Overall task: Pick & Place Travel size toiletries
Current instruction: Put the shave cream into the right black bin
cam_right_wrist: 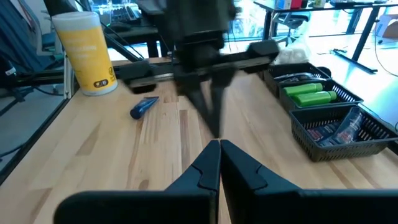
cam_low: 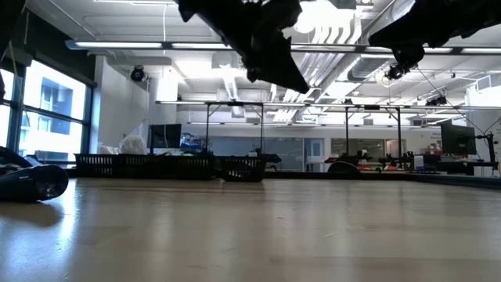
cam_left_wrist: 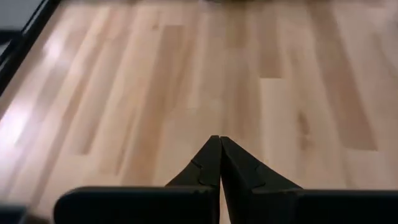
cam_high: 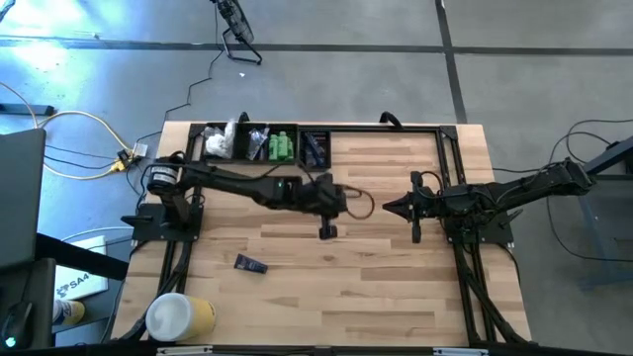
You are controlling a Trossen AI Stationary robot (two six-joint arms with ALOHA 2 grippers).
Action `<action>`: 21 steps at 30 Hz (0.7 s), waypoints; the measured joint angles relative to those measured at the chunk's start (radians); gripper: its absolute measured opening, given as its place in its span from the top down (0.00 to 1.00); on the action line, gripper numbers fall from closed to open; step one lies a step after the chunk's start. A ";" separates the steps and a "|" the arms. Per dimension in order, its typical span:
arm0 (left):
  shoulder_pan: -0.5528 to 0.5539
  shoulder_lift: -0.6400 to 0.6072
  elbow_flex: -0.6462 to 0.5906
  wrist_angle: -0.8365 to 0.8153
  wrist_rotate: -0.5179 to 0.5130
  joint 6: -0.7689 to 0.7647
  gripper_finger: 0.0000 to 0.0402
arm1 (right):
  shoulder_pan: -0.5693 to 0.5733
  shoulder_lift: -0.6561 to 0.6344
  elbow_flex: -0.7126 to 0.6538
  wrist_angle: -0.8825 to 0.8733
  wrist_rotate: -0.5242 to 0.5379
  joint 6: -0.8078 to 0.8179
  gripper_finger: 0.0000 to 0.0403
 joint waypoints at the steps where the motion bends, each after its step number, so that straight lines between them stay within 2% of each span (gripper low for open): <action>1: -0.013 0.000 0.000 0.008 0.000 0.009 1.00 | 0.000 0.000 0.000 0.001 0.000 0.000 0.99; 11: -0.067 -0.012 -0.009 0.021 -0.001 0.029 1.00 | 0.000 0.000 0.000 0.008 0.000 0.003 0.99; 21: -0.118 -0.191 -0.253 0.195 0.000 -0.021 1.00 | 0.000 0.000 0.000 0.003 -0.003 0.021 0.99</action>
